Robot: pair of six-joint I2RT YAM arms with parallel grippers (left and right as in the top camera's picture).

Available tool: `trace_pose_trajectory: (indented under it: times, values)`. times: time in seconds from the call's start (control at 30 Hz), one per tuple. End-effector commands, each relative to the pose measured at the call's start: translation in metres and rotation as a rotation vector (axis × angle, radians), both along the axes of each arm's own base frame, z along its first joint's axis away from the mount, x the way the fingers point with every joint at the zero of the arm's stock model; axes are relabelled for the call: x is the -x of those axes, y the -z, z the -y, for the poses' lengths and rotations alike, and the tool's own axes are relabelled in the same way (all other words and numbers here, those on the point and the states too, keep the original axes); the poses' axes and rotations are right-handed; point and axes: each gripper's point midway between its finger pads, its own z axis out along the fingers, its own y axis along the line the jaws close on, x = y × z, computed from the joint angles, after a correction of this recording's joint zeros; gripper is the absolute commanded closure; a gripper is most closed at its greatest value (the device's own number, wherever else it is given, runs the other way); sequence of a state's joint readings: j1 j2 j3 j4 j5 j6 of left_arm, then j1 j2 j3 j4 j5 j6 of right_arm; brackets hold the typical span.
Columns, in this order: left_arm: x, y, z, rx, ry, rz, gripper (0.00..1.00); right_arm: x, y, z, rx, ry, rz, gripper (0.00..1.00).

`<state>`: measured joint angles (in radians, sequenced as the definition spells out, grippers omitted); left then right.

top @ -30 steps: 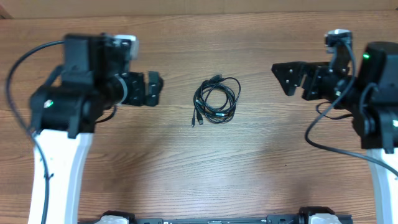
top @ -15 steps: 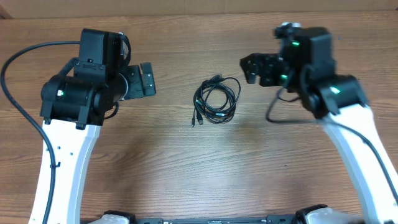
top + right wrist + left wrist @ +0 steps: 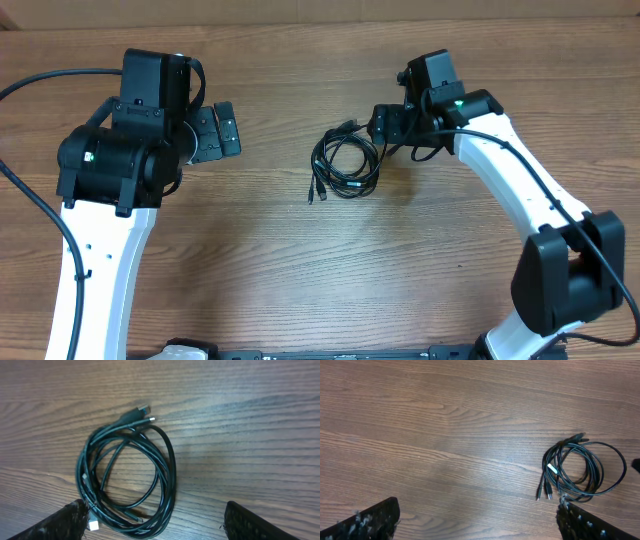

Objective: Untangle cables
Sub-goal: 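Lower the right gripper onto the cable coil and close on a strand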

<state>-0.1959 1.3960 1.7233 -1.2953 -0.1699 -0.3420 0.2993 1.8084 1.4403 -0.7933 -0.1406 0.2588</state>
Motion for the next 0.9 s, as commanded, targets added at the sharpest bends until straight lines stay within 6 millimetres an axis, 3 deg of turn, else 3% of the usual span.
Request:
trace_pose_trajectory:
  times: [0.0, 0.33, 0.87]
  values:
    - [0.003, -0.015, -0.004, -0.001, -0.021, 0.046, 0.0, -0.005, 0.007, -0.005, 0.006, 0.001, -0.006, 0.14]
    - [0.004, -0.014, -0.005, -0.017, -0.01, 0.039, 0.0, 0.0, 0.034, -0.003, 0.017, 0.001, -0.04, 0.14]
    - [0.004, -0.014, -0.005, -0.019, -0.011, 0.039, 0.0, 0.004, 0.054, -0.002, 0.018, 0.002, -0.044, 0.2]
